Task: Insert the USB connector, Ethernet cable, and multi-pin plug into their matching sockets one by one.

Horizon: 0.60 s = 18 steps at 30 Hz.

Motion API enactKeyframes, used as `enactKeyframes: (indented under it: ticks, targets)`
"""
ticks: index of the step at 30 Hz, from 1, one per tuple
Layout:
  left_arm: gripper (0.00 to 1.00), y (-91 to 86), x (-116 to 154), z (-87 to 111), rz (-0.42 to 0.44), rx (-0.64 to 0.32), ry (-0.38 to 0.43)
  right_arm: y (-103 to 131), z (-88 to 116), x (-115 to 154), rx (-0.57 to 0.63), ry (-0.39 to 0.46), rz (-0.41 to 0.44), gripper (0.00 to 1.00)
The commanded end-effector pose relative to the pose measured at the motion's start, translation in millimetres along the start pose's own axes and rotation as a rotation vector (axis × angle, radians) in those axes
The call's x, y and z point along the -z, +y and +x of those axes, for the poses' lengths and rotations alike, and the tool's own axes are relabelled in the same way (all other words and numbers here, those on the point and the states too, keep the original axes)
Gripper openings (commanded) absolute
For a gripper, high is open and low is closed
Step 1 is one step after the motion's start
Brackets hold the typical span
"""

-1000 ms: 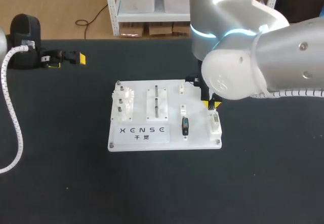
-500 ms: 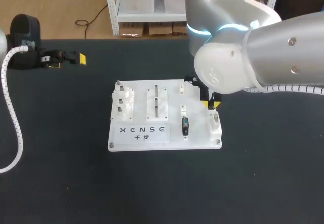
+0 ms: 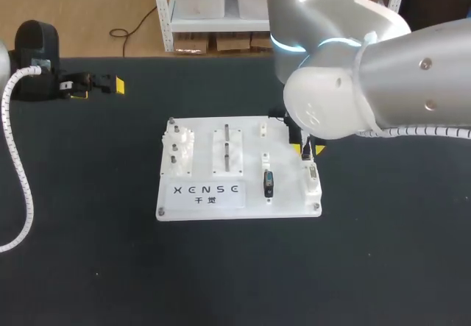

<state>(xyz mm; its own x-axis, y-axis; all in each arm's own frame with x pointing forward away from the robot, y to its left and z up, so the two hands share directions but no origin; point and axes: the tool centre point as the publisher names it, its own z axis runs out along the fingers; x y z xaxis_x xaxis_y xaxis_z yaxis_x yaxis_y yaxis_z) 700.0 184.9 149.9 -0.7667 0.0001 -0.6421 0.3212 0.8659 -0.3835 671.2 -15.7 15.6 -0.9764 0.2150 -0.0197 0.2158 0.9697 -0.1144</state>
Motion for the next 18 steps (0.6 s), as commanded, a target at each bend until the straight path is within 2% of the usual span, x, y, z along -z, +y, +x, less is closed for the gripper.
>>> enactKeyframes:
  ticks: [1,11,18]
  targets:
    - [1.0,0.0,0,0.0,0.0,0.0,0.0,-3,9,9,0.003,-0.027,-0.006,1.0]
    - [1.0,0.0,0,0.0,0.0,0.0,0.0,10,22,37,0.036,-0.099,-0.031,1.0]
    - [1.0,0.0,0,0.0,0.0,0.0,0.0,29,44,50,0.089,-0.125,-0.046,1.0]
